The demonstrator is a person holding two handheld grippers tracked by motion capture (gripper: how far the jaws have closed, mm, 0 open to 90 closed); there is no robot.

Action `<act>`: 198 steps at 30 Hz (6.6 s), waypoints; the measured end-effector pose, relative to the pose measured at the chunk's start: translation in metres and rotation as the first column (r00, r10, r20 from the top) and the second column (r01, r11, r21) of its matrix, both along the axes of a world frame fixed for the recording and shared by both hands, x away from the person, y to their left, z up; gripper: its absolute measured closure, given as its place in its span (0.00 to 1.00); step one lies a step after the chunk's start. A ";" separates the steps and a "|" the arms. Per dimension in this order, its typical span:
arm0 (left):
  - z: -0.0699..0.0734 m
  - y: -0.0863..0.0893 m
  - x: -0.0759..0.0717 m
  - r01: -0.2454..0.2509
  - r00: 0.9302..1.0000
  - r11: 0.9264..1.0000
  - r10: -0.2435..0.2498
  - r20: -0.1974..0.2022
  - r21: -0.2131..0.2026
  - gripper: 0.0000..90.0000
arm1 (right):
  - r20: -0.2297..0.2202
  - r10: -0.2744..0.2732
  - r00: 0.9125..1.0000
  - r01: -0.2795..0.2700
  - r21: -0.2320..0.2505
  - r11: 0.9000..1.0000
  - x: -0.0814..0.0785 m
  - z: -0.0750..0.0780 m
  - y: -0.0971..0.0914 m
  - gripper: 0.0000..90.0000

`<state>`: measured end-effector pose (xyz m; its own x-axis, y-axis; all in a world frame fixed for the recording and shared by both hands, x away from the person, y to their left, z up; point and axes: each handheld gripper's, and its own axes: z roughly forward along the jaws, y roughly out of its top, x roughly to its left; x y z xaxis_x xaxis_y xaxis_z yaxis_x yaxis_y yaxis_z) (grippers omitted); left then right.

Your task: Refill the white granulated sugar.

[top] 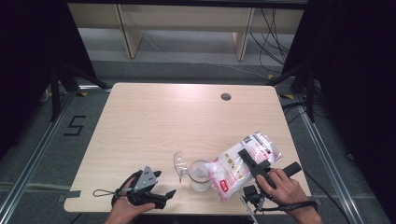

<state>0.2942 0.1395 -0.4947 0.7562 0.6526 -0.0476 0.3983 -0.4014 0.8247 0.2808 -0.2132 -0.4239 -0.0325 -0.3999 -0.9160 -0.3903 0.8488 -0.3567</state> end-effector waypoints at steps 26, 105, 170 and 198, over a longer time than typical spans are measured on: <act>0.000 0.000 0.000 -0.004 1.000 1.000 0.004 -0.001 -0.002 0.18 | -0.004 0.006 1.000 -0.006 0.002 1.000 0.000 0.000 0.000 0.69; 0.000 0.000 0.000 -0.005 1.000 1.000 0.005 -0.001 -0.002 0.18 | -0.009 0.016 1.000 -0.016 0.022 1.000 -0.001 0.005 -0.002 0.72; 0.000 0.000 0.000 -0.005 1.000 1.000 0.005 0.000 -0.001 0.18 | -0.015 0.012 1.000 -0.012 -0.010 1.000 -0.002 0.004 0.002 0.72; 0.000 0.000 0.000 0.000 1.000 1.000 0.000 0.002 0.002 0.18 | -0.028 0.009 1.000 -0.010 -0.041 0.999 -0.003 0.006 0.004 0.72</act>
